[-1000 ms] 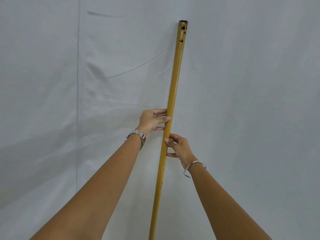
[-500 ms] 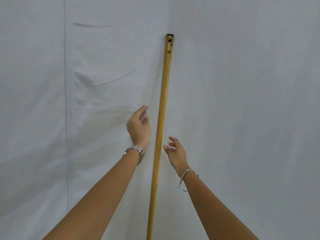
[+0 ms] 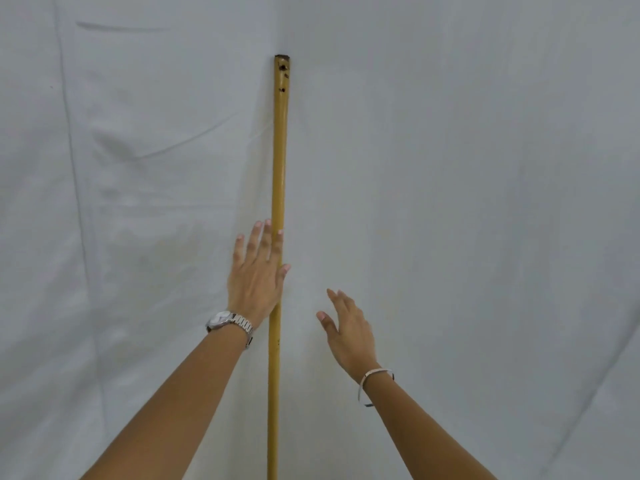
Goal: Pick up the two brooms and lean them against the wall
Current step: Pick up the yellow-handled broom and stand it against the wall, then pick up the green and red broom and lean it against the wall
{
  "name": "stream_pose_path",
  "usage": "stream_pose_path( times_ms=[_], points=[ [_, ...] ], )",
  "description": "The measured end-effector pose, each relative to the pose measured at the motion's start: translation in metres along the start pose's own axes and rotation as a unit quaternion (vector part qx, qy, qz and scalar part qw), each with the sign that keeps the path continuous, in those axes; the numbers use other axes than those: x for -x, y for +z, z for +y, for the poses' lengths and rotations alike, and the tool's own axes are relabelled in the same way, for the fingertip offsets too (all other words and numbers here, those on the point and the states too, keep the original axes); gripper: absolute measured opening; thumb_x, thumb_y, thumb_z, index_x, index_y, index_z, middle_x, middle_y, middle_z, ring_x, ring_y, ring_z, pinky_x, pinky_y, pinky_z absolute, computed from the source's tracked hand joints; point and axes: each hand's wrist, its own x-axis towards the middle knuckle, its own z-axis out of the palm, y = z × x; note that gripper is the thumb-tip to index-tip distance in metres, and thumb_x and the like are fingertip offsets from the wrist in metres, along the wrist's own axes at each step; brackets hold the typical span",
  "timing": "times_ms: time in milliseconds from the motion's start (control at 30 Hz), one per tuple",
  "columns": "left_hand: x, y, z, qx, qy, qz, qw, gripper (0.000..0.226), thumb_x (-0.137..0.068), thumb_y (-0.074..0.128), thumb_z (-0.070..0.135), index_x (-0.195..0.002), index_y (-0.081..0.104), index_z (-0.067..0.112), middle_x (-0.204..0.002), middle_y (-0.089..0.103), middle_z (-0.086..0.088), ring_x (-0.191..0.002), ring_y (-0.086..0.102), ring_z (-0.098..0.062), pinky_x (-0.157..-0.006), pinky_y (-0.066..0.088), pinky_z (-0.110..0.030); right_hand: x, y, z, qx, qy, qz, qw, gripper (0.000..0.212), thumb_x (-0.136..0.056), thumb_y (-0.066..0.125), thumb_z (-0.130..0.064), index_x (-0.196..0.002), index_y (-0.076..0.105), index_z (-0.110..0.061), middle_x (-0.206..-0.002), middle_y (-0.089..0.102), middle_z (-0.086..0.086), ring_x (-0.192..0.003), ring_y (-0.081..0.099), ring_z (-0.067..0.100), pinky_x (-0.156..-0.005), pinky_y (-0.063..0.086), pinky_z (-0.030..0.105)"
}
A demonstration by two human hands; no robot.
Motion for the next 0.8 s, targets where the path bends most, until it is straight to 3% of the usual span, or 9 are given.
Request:
stream_pose_path(
  times_ms=[100, 167, 233, 400, 567, 667, 800],
  points=[
    [0.035, 0.003, 0.021, 0.068, -0.055, 0.031, 0.996, 0.061, -0.094, 0.02, 0.043, -0.147, 0.014, 0.012, -0.156, 0.012, -0.013, -0.143, 0.003, -0.023, -0.113, -0.014, -0.037, 0.023, -0.019, 0.026, 0.177, -0.016, 0.088, 0.98, 0.052, -0.095, 0.03, -0.042, -0.141, 0.037, -0.017, -0.147, 0.04, 0.01, -0.129, 0.046, 0.028, -0.1, 0.042, 0.042],
    [0.058, 0.003, 0.046, 0.099, -0.057, 0.023, 0.993, 0.061, -0.094, 0.016, 0.044, -0.147, 0.012, 0.013, -0.156, 0.011, -0.013, -0.143, 0.003, -0.023, -0.113, -0.012, -0.036, 0.037, -0.031, 0.046, 0.245, -0.009, 0.105, 0.964, 0.055, -0.092, 0.027, -0.044, -0.136, 0.044, -0.014, -0.139, 0.051, 0.012, -0.121, 0.055, 0.029, -0.093, 0.049, 0.043],
    [0.076, -0.001, 0.072, 0.129, -0.068, 0.015, 0.989, 0.06, -0.095, 0.012, 0.045, -0.147, 0.012, 0.014, -0.156, 0.01, -0.013, -0.143, 0.005, -0.023, -0.114, -0.009, -0.037, 0.051, -0.041, 0.062, 0.281, 0.001, 0.114, 0.953, 0.057, -0.092, 0.026, -0.045, -0.136, 0.043, -0.013, -0.14, 0.05, 0.012, -0.123, 0.053, 0.028, -0.095, 0.048, 0.043],
    [0.132, -0.016, 0.176, 0.214, -0.028, -0.02, 0.976, 0.057, -0.096, 0.017, 0.041, -0.147, 0.015, 0.016, -0.156, 0.012, -0.012, -0.144, 0.008, -0.023, -0.114, 0.0, -0.038, 0.107, -0.063, 0.113, 0.29, 0.044, 0.132, 0.947, 0.059, -0.093, 0.027, -0.046, -0.14, 0.038, -0.012, -0.146, 0.043, 0.012, -0.132, 0.044, 0.028, -0.103, 0.041, 0.045],
    [0.184, -0.028, 0.288, 0.253, -0.007, -0.071, 0.965, 0.056, -0.097, 0.023, 0.04, -0.147, 0.015, 0.016, -0.156, 0.013, -0.013, -0.144, 0.009, -0.024, -0.113, -0.002, -0.037, 0.17, -0.098, 0.185, 0.307, 0.069, 0.068, 0.947, 0.058, -0.094, 0.034, -0.046, -0.141, 0.036, -0.011, -0.146, 0.042, 0.013, -0.132, 0.043, 0.031, -0.105, 0.038, 0.046],
    [0.228, -0.028, 0.371, 0.268, 0.002, -0.119, 0.956, 0.056, -0.097, 0.025, 0.039, -0.147, 0.014, 0.016, -0.156, 0.012, -0.013, -0.144, 0.008, -0.024, -0.113, -0.004, -0.036, 0.223, -0.128, 0.258, 0.32, 0.09, 0.034, 0.942, 0.06, -0.096, 0.031, -0.046, -0.146, 0.025, -0.013, -0.153, 0.029, 0.013, -0.138, 0.033, 0.032, -0.111, 0.028, 0.048],
    [0.283, -0.017, 0.464, 0.272, 0.015, -0.176, 0.946, 0.056, -0.097, 0.019, 0.041, -0.147, 0.012, 0.017, -0.157, 0.009, -0.012, -0.145, 0.006, -0.024, -0.115, -0.001, -0.039, 0.283, -0.157, 0.35, 0.331, 0.134, 0.002, 0.934, 0.059, -0.097, 0.027, -0.044, -0.147, 0.021, -0.012, -0.154, 0.026, 0.014, -0.138, 0.03, 0.033, -0.111, 0.026, 0.048]
  ],
)
